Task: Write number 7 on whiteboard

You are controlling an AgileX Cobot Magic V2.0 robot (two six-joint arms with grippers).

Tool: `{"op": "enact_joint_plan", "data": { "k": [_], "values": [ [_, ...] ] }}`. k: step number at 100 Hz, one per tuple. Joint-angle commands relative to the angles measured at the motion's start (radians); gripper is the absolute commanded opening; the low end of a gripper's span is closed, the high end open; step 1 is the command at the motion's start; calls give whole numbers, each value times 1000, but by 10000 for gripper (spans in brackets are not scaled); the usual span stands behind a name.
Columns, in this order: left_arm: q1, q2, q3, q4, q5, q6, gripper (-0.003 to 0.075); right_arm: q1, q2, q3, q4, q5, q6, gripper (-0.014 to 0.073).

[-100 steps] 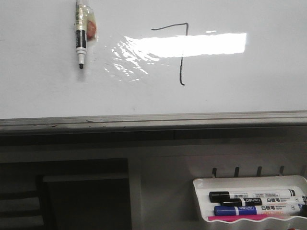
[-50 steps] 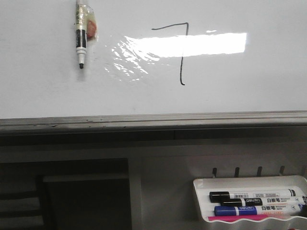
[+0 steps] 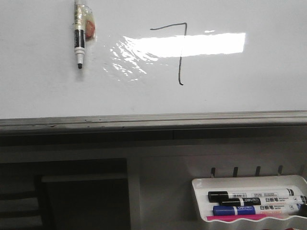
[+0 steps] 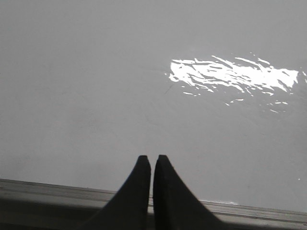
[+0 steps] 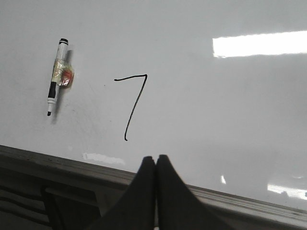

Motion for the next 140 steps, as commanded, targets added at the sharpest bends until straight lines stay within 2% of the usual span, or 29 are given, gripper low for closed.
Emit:
{"op": "enact_joint_plan", "data": {
  "k": [1, 30, 97, 114, 119, 123, 126, 129, 130, 131, 136, 140],
  "values": [
    [-23, -30, 37, -10, -67, 1, -20, -7, 11, -27, 38, -18, -10, -64],
    [-57, -30, 37, -10, -67, -1, -20, -7, 11, -27, 38, -18, -10, -64],
    [-58, -30, 35, -10, -67, -1, -20, -7, 11, -27, 38, -18, -10, -64],
    [-58, -30, 35, -10, -67, -1, -20, -7, 11, -27, 27, -114, -10, -64],
    [-58, -30, 35, -10, -67, -1, -20, -7, 11, -27, -52, -144, 23, -64],
    [-58, -30, 35, -10, -67, -1, -20, -7, 11, -29, -156, -168, 128, -64],
    [-58, -30, 35, -10, -67, -1, -20, -7, 11, -29, -302, -185, 238, -64],
    [-58, -30, 35, -10, -67, -1, -20, -7, 11, -29, -442, -195, 407, -64],
    [-58, -30, 35, -10, -67, -1, -20, -7, 11, -29, -478, -198, 407, -64],
    [-58, -30, 35, -10, -67, -1, -20, -7, 11, -29, -551, -200, 514, -64],
    [-58, -30, 35, -10, -67, -1, -20, -7, 11, -29, -789, -213, 742, -64],
    [-58, -30, 35, -10, -67, -1, -20, -7, 11, -27, -960, -226, 873, -64]
  ]
}}
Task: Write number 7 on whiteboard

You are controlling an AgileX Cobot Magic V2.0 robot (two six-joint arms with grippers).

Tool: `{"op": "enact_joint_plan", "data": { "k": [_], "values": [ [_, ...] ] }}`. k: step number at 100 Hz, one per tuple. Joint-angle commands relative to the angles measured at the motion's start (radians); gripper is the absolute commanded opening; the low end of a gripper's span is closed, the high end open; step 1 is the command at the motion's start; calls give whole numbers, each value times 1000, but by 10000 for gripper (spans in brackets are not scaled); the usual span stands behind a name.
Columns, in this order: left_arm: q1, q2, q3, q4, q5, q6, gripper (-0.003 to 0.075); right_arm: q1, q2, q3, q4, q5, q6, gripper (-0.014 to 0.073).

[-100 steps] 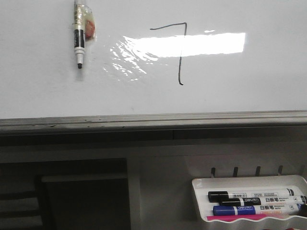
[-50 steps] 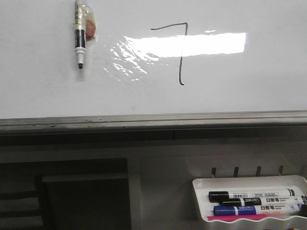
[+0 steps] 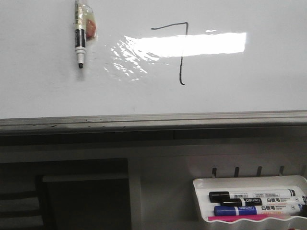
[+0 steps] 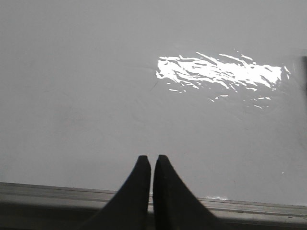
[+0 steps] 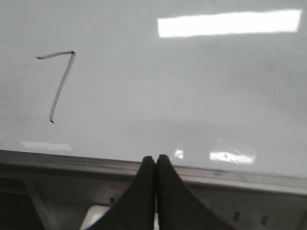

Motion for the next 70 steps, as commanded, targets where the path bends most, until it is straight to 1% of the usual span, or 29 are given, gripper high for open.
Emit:
{"op": "enact_joint_plan", "data": {
  "k": [1, 5, 10, 22, 28, 49, 51, 54, 70],
  "values": [
    [-10, -30, 35, -8, -69, -1, -20, -7, 11, -27, -399, -86, 382, -64],
    [-10, -30, 35, -8, -69, -1, -20, -7, 11, -23, -528, -105, 478, -64],
    [-10, -30, 35, -8, -69, -1, -20, -7, 11, -10, -634, -149, 543, -64],
    [-10, -30, 35, -8, -69, -1, -20, -5, 0, 53, -794, -287, 634, -64],
    [-10, -30, 35, -8, -69, -1, -20, 2, -27, 93, -859, -319, 673, -64],
    [-10, -30, 35, -8, -69, -1, -20, 48, -172, 219, -880, -311, 683, -64],
    [-10, -30, 35, -8, -69, -1, -20, 50, -184, 220, -880, -305, 683, -64],
    [-10, -30, 35, -8, -69, -1, -20, 50, -212, 218, -880, -240, 683, -64],
    [-10, -30, 35, -8, -69, -1, -20, 50, -209, 218, -880, -237, 683, -64]
  ]
}}
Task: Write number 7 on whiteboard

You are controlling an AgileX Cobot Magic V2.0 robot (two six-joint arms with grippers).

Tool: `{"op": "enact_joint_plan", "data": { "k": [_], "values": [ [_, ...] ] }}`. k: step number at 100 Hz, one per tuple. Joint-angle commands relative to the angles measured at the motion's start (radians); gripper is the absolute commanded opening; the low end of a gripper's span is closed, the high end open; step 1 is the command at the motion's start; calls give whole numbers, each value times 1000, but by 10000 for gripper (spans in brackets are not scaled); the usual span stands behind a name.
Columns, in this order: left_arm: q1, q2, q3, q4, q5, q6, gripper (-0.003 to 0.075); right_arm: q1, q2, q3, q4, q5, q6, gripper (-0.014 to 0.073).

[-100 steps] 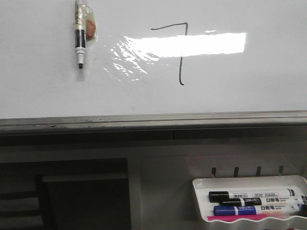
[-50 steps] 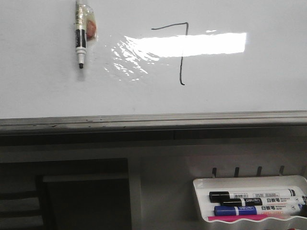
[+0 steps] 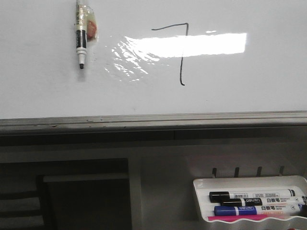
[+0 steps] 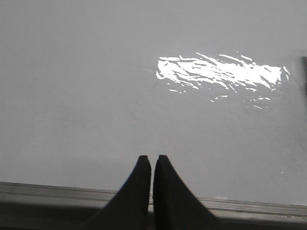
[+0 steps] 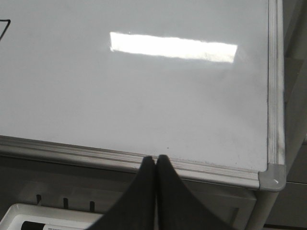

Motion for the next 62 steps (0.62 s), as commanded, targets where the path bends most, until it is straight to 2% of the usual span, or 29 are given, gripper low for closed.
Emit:
{"op": "enact_joint_plan", "data": {
  "k": [1, 62],
  "values": [
    [-10, -30, 35, -8, -70, -1, -20, 2, -23, 31, -14, -66, 2, -64],
    [-10, -30, 35, -8, -70, -1, -20, 2, -23, 31, -14, -77, 2, -64]
  ]
}}
